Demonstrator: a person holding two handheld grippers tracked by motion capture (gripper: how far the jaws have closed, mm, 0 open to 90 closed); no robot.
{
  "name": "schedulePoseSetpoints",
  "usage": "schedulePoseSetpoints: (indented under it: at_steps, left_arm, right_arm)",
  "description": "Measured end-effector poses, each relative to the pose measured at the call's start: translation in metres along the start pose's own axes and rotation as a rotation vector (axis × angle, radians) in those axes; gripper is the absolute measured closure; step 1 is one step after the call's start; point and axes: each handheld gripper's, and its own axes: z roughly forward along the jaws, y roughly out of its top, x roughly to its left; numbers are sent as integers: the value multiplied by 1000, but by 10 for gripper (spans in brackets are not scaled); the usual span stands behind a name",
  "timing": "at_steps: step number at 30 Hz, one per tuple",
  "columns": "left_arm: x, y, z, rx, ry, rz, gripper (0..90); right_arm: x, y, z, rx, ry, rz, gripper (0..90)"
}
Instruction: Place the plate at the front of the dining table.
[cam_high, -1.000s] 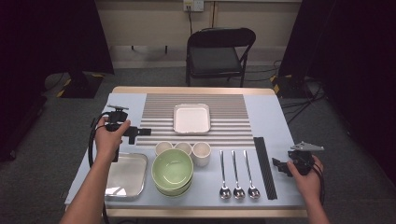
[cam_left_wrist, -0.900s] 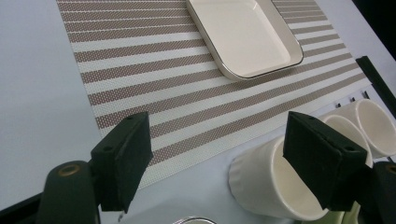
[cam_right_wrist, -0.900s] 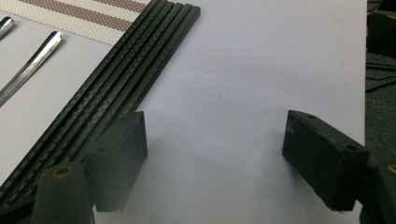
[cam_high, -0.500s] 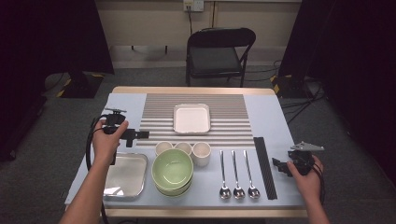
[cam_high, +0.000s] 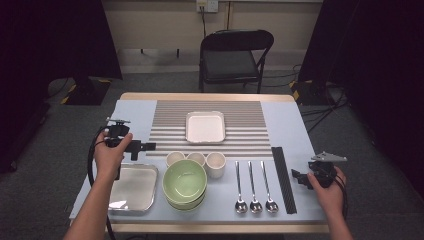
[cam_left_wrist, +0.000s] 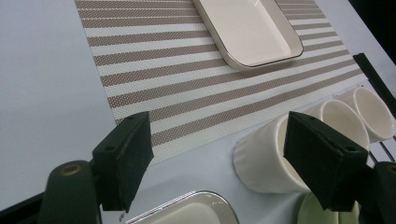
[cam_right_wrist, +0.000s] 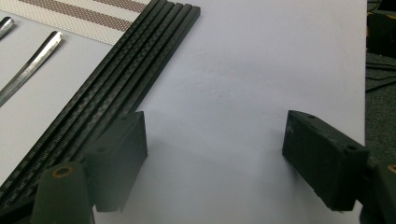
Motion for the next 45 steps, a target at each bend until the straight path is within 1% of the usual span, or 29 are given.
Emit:
schedulePoseSetpoints:
  at_steps: [5, 6, 9, 10, 11, 17, 18, 21, 23, 24, 27, 30, 31, 33, 35, 37, 45]
  left_arm:
    - [1, -3, -1, -3, -5, -7, 236]
    - [1, -4, -1, 1, -10, -7, 236]
    - [2, -5, -2, 13, -6, -3, 238]
    - [3, -6, -2, 8, 0, 0, 238]
    - [3, -6, -3, 3, -6, -5, 238]
    - [4, -10, -5, -4, -4, 4, 238]
    - [3, -11, -5, 0, -9, 1, 238]
    - [2, -11, -6, 4, 0, 13, 239]
    - [1, -12, -7, -1, -6, 15, 239]
    - [1, -12, -7, 2, -10, 16, 239]
    - [1, -13, -8, 14, 0, 24, 239]
    - [0, -16, -7, 12, -13, 20, 239]
    - [0, -17, -7, 15, -12, 28, 238]
    - [0, -18, -7, 19, -9, 30, 238]
    - [1, -20, -6, 22, -17, 22, 238]
    - [2, -21, -6, 23, -15, 26, 238]
    - [4, -25, -8, 18, -21, 17, 238]
  right_arm:
    - [0, 0, 0, 0, 1, -1, 210]
    - [0, 0, 0, 0, 0, -1, 210]
    - [0, 0, 0, 0, 1, 0, 210]
    - [0, 0, 0, 0, 1, 0, 210]
    - [0, 0, 0, 0, 1, 0, 210]
    - [0, 0, 0, 0, 0, -1, 210]
    - [0, 0, 0, 0, 0, -1, 210]
    - [0, 0, 0, 0, 1, -1, 210]
    - [0, 0, 0, 1, 0, 0, 210]
    - [0, 0, 0, 0, 0, -1, 210]
    - [0, 0, 0, 0, 0, -1, 210]
    - [0, 0, 0, 1, 1, 1, 210]
    - [0, 0, 0, 0, 0, -1, 210]
    - [0, 0, 0, 1, 1, 1, 210]
    - [0, 0, 0, 1, 0, 0, 210]
    - [0, 0, 0, 0, 1, 0, 210]
    - [0, 0, 0, 0, 1, 0, 210]
